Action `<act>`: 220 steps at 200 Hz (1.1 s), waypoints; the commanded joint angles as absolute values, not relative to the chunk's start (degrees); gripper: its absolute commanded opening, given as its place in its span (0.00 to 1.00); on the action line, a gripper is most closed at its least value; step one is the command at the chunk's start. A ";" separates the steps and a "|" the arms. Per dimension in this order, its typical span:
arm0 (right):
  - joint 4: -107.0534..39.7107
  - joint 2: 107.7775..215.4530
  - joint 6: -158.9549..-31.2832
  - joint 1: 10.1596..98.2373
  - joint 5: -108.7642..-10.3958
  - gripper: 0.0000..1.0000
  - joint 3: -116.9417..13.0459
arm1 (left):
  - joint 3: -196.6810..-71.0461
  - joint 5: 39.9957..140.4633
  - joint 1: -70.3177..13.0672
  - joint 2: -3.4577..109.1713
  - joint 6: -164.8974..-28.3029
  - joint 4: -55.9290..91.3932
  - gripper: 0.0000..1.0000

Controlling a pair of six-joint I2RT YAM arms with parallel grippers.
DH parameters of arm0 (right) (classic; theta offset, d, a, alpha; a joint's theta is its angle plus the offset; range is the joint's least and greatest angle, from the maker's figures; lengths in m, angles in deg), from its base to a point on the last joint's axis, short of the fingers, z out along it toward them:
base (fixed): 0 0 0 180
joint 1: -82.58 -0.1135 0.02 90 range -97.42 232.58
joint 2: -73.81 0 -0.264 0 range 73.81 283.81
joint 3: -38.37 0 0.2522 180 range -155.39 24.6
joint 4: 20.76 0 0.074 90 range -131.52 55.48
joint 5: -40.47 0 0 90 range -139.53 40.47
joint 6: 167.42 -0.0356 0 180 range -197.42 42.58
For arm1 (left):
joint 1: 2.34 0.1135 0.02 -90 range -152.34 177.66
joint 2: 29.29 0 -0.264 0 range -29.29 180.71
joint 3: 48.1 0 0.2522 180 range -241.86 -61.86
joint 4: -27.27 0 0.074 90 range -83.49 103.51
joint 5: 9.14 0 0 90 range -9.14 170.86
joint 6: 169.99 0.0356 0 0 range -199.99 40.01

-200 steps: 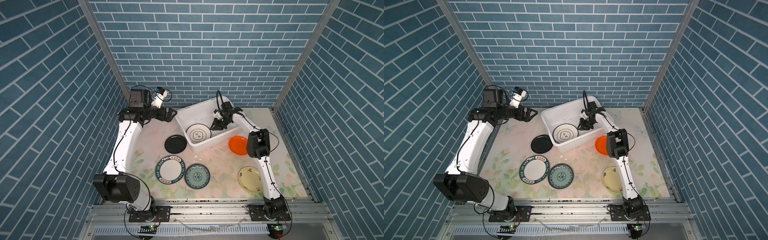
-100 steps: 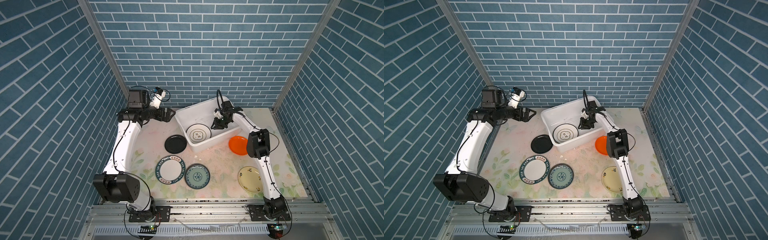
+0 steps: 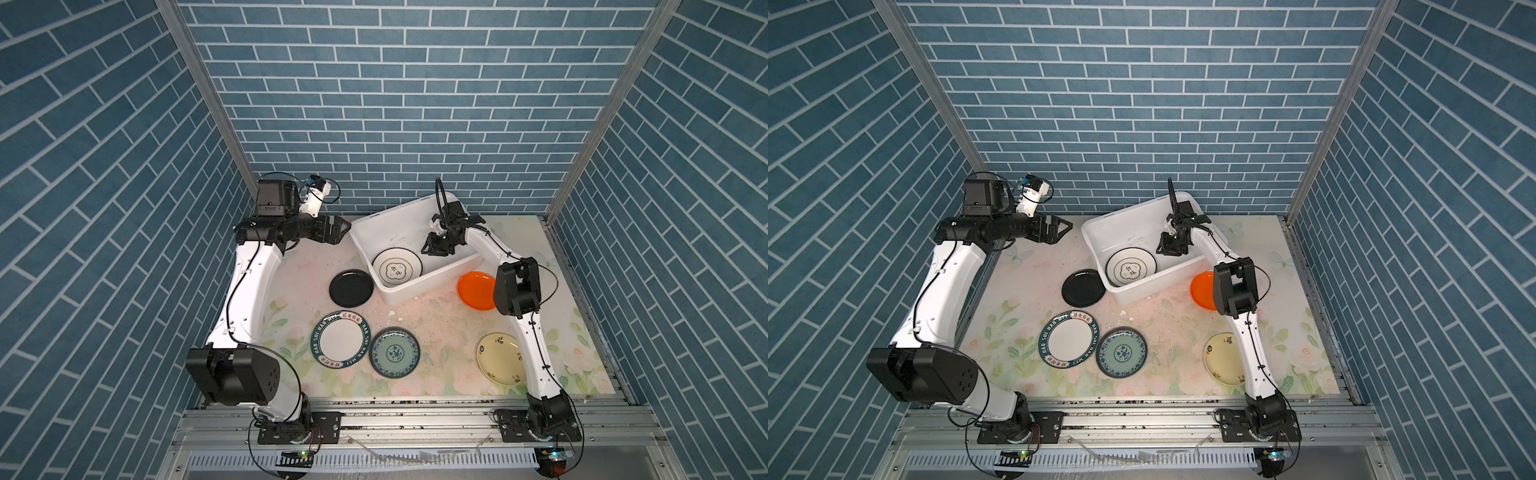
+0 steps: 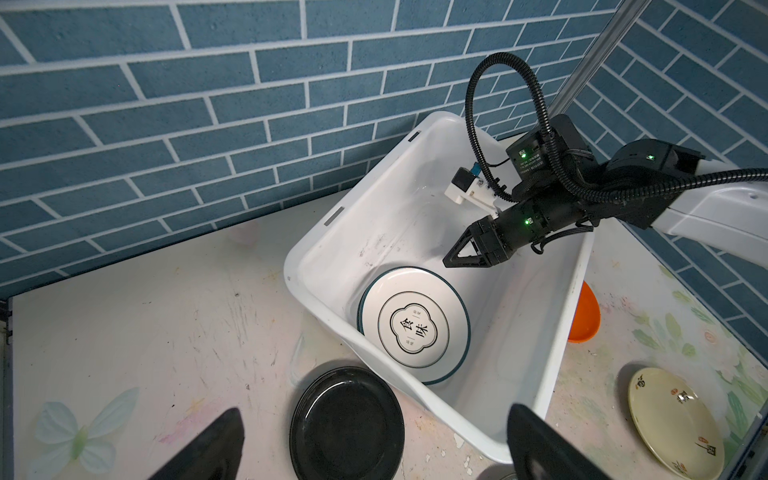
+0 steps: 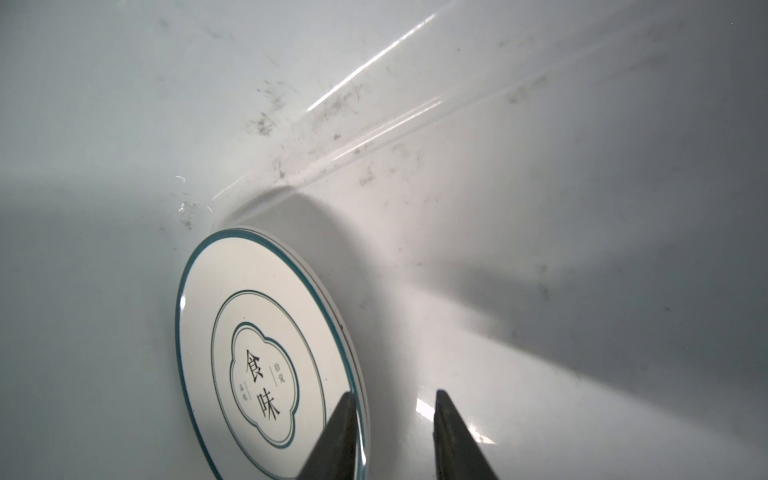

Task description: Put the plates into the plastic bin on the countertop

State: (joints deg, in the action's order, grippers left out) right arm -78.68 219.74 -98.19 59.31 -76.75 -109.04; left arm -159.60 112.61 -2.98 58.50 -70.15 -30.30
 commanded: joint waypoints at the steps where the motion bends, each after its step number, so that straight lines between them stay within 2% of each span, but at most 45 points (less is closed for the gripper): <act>1: -76.23 219.50 -101.18 59.07 -80.00 0.33 -108.80 | -159.00 112.68 -2.60 57.62 -70.19 -29.73 1.00; 176: -83.24 223.40 -100.80 58.50 -89.77 0.32 -112.76 | -155.76 112.28 -1.13 55.60 -70.06 -30.10 1.00; 220: -84.52 221.91 -99.93 58.41 -86.27 0.32 -112.37 | -153.25 111.68 -0.14 54.21 -69.34 -30.55 0.99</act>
